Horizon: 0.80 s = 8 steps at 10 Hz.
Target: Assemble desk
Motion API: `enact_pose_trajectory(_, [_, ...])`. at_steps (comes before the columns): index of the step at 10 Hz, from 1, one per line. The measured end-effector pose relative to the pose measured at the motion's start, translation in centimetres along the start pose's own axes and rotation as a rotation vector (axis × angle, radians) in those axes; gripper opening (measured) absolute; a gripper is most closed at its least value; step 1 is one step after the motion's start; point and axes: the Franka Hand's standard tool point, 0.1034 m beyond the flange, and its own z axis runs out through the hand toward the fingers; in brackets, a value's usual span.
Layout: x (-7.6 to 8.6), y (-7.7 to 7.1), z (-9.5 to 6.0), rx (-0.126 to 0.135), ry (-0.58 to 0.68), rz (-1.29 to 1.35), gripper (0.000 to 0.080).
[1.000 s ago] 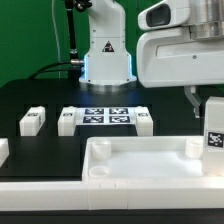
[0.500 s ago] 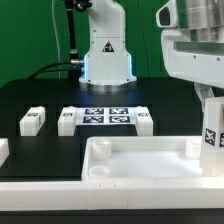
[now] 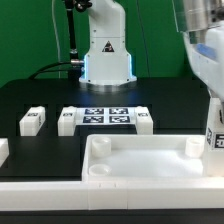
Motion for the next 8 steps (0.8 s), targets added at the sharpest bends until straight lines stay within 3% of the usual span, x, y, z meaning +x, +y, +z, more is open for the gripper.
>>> enact_pose_trajectory(2, [-0.08,-0.44,0.00,0.054,-0.030,0.166,0.0297])
enact_pose_trajectory(3, [-0.09,-0.39,0.07,0.052,-0.030,0.159,0.0368])
enact_pose_trajectory(4, [-0.10,-0.37,0.11,0.052,-0.029,0.153,0.0368])
enact_pose_trajectory(5, [-0.12,-0.35,0.13,0.052,-0.029,0.148,0.0553])
enact_pose_trajectory(6, [-0.13,-0.34,0.15,0.051,-0.029,0.145,0.0553])
enact_pose_trajectory(7, [-0.14,-0.32,0.17,0.051,-0.029,0.143,0.0632])
enact_pose_trajectory(8, [-0.14,-0.31,0.19,0.051,-0.029,0.140,0.0644])
